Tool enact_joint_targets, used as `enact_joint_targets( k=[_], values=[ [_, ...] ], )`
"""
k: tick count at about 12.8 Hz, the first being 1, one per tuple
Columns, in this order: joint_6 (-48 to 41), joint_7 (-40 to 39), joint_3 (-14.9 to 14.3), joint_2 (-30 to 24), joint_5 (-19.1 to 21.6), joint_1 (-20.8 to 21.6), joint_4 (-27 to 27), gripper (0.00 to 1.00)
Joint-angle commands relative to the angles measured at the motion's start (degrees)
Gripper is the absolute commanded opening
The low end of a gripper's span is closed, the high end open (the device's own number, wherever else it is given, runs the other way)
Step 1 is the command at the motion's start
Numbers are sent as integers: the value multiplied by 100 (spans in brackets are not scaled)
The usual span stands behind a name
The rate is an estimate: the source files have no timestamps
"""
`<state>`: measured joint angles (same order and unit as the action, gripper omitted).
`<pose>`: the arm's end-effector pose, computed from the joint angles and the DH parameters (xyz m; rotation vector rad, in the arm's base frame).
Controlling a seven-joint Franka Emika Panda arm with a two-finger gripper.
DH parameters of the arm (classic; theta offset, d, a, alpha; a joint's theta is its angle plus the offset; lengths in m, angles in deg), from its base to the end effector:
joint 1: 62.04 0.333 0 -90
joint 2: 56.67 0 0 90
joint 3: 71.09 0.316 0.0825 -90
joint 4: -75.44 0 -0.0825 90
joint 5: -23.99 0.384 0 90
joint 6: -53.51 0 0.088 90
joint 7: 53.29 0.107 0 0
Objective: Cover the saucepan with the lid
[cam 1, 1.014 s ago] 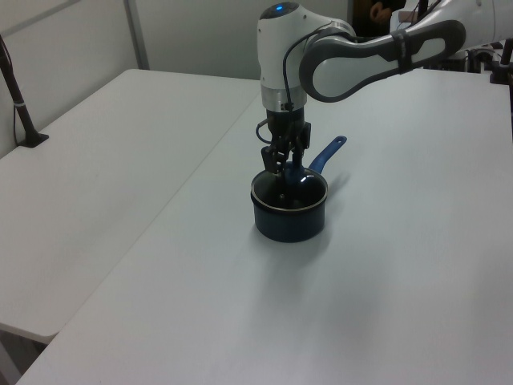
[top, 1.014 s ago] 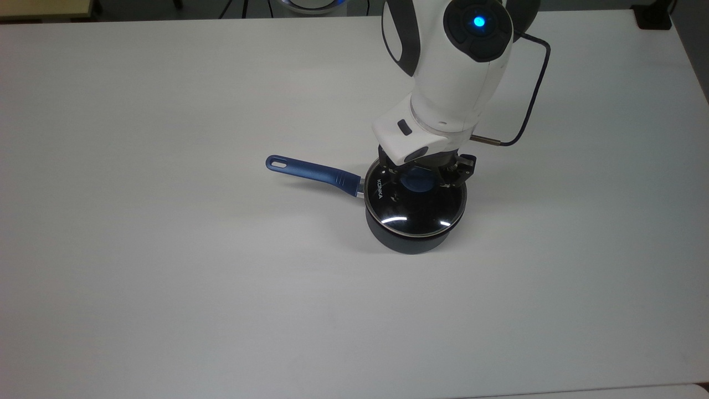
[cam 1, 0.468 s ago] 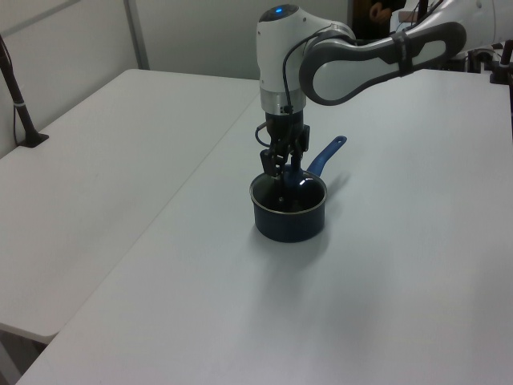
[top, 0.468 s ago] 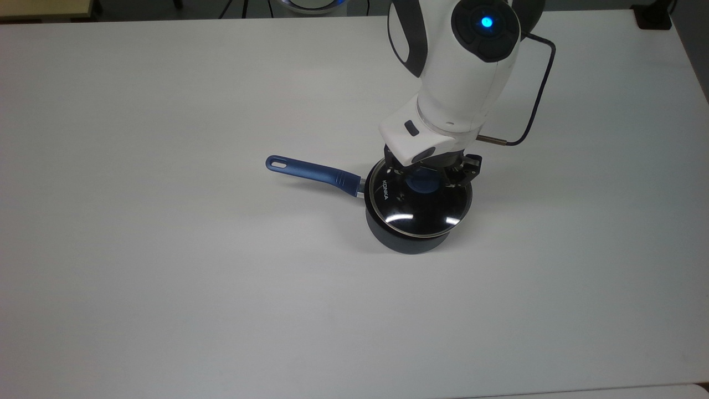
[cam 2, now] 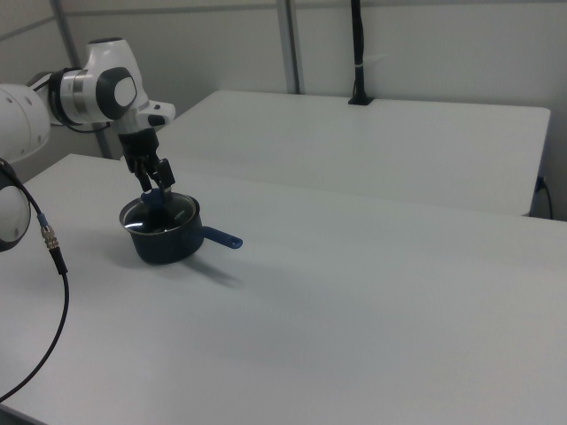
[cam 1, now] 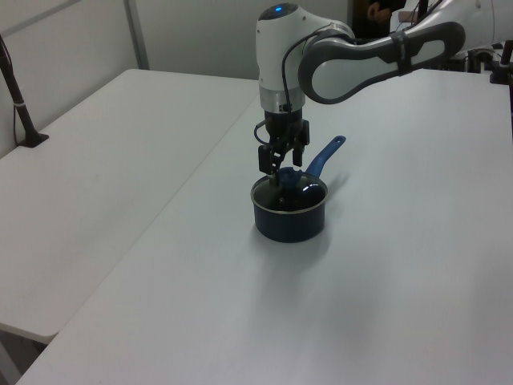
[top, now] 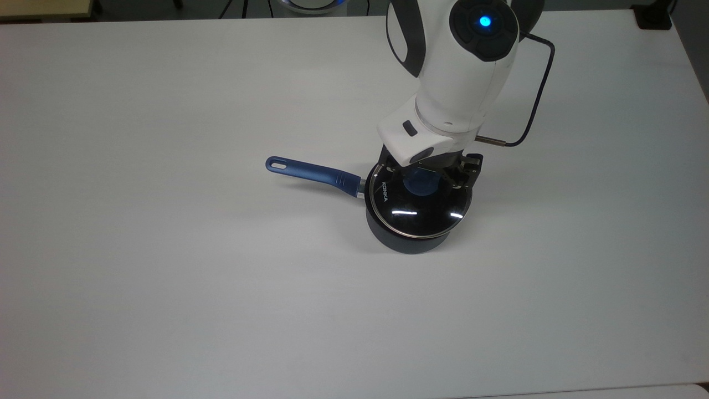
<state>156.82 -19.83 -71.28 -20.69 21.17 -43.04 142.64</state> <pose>0.6953 0.2332 0.4263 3.0746 -0.3766 0.0372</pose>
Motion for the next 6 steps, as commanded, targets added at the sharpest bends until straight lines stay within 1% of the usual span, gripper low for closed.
enact_joint_targets(
  k=[1,3,5,6],
  values=[
    [94,-111,-59,-676,27,25,404,100],
    [50,-602,-42,-1589,18,-141,1107,100],
    [32,-1338,11,-2600,1,-404,2195,100],
    [-3,-1743,28,-3048,0,-640,2627,100]
  ],
)
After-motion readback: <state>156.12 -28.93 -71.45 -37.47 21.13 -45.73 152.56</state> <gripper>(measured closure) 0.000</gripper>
